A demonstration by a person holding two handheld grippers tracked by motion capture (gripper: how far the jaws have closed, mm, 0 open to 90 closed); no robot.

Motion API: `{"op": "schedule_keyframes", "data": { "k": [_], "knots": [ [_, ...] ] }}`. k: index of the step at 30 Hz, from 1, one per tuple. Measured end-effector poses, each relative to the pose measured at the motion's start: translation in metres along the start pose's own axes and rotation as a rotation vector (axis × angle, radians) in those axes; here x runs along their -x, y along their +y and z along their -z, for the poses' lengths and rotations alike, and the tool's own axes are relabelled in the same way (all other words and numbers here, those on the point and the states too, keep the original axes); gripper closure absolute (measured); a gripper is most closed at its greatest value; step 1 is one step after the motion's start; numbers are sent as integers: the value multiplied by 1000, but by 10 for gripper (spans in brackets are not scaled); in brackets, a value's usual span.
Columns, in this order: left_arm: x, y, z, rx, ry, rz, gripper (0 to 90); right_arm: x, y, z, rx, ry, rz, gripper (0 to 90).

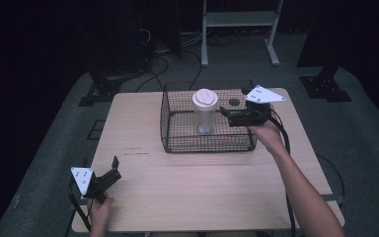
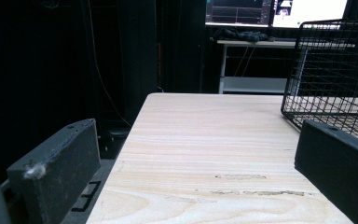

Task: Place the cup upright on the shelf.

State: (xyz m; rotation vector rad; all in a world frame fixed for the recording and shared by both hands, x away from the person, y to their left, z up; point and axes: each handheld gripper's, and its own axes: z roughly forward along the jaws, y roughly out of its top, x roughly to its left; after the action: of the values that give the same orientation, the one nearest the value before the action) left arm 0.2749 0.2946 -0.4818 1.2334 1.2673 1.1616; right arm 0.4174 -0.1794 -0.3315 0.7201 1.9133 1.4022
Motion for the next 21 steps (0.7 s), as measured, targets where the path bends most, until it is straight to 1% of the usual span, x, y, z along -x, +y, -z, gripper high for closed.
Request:
{"op": "schedule_keyframes", "data": {
  "k": [10,14,18,20,21],
  "knots": [
    [0,0,0,0,-1,-4,0,-1,-12,13,-12,-2,2,17],
    [0,0,0,0,1,-1,0,0,-15,18,-17,-6,-1,17],
    [0,0,0,1,1,-2,0,0,-17,23,-10,-6,-5,17],
    [0,0,0,1,0,-1,0,-1,-20,26,-18,-7,9,17],
    [0,0,0,1,0,-1,0,-2,-21,27,-19,-5,8,17]
  ]
}}
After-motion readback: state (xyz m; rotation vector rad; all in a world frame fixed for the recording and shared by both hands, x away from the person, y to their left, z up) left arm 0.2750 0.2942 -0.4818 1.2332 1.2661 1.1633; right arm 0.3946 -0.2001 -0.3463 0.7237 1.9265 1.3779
